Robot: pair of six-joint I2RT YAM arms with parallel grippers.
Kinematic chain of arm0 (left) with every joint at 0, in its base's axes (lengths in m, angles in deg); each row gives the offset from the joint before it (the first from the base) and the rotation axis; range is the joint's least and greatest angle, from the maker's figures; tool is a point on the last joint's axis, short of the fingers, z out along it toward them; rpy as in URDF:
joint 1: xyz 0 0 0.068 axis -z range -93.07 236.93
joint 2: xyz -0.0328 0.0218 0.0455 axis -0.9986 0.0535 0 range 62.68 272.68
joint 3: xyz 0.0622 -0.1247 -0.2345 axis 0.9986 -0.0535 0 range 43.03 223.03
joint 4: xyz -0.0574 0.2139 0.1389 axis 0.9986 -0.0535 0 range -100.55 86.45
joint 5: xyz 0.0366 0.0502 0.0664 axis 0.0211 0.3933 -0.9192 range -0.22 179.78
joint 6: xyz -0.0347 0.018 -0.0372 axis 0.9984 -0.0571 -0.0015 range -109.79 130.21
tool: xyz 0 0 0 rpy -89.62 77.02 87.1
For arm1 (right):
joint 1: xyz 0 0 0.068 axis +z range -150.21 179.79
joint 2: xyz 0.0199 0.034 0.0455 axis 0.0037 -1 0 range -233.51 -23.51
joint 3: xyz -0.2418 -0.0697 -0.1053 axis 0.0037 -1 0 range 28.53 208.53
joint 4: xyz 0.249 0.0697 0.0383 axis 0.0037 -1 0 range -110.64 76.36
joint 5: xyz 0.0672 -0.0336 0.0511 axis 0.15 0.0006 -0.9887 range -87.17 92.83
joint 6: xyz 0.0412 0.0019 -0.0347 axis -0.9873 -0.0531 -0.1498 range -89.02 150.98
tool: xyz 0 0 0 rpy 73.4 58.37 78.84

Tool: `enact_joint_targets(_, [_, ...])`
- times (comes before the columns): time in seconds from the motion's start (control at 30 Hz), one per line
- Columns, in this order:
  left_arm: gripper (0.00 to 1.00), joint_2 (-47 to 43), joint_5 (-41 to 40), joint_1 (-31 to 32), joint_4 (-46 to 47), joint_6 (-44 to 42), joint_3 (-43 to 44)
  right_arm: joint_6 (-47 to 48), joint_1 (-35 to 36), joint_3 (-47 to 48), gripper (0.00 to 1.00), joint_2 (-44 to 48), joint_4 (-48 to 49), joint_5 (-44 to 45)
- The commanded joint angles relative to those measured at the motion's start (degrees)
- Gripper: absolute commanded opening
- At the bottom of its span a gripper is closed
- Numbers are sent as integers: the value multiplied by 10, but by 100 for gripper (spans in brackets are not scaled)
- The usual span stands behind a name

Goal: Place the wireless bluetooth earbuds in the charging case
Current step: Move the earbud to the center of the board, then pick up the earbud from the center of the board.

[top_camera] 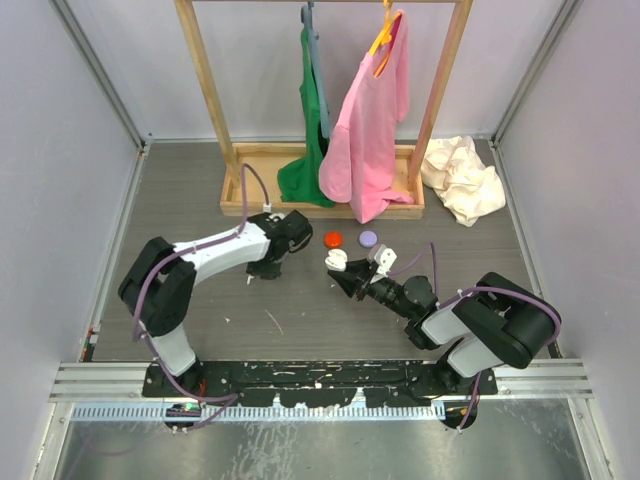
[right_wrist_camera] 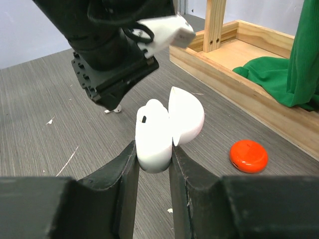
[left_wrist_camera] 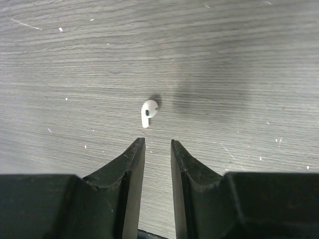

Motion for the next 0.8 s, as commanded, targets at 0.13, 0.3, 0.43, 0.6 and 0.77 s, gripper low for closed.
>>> enact_joint_targets(0.13, [29, -90, 66, -85, 98, 14, -67, 11, 1, 2, 6, 14, 104, 3])
enact_joint_targets(0.3, [31, -100, 119, -125, 133, 11, -89, 11, 2, 2, 6, 12, 103, 1])
enact_joint_targets(0.43, [32, -88, 138, -137, 143, 7, -88, 10, 2, 2, 6, 11, 104, 1])
enact_joint_targets(0.6, [32, -65, 144, -148, 144, -1, -78, 10, 2, 2, 6, 11, 104, 0])
enact_joint_targets(0.77, [31, -47, 156, -150, 141, -6, -69, 10, 2, 3, 6, 12, 104, 0])
